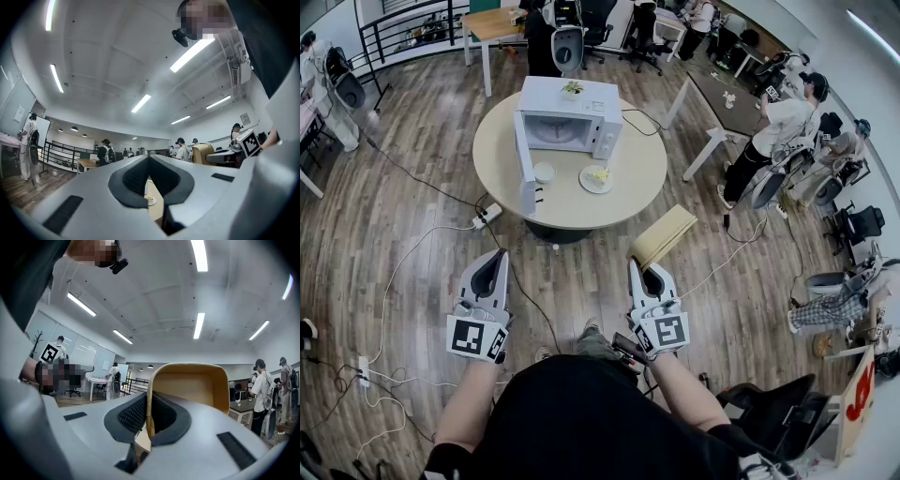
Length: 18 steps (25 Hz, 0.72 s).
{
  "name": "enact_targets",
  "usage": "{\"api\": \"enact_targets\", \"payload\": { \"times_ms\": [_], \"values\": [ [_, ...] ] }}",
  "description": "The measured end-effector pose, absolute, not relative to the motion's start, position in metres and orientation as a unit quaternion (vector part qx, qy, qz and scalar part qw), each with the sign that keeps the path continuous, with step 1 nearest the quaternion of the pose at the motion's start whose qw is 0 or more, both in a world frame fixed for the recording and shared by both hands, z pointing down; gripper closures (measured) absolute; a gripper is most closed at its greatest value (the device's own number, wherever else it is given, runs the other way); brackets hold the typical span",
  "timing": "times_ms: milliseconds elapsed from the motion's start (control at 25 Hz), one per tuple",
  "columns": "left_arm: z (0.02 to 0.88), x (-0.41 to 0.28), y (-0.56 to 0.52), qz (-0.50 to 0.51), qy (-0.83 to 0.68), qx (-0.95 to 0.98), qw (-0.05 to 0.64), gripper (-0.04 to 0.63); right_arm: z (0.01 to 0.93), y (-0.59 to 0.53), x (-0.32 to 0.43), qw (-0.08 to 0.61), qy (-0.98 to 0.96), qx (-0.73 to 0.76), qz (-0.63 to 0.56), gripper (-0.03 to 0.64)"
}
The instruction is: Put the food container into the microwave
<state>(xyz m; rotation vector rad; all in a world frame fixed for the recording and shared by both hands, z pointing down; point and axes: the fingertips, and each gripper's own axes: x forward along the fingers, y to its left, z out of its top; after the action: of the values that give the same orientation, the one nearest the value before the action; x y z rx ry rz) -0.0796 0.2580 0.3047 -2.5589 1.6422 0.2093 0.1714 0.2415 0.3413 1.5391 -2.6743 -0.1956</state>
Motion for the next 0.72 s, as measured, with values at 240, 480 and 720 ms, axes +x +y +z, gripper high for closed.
{"api": "enact_targets", "payload": {
  "times_ms": [240, 480, 720],
  "values": [
    [0.3035, -0.0822, 0.2575, 0.071, 0.537, -0.839, 0.049, 0.577, 0.3424, 0.2407, 0.1676, 0.028, -0.865, 0.497, -0.062, 0.594],
    [0.3026, -0.0818, 0.2572, 0.073, 0.536, -0.84, 0.048, 0.577, 0.3378, 0.243, 0.1697, 0.006, -0.865, 0.498, -0.056, 0.591],
    [0.3032, -0.082, 0.2594, 0.075, 0.534, -0.841, 0.049, 0.577, 0.3382, 0.2457, 0.172, 0.0, -0.864, 0.5, -0.055, 0.591]
  ]
}}
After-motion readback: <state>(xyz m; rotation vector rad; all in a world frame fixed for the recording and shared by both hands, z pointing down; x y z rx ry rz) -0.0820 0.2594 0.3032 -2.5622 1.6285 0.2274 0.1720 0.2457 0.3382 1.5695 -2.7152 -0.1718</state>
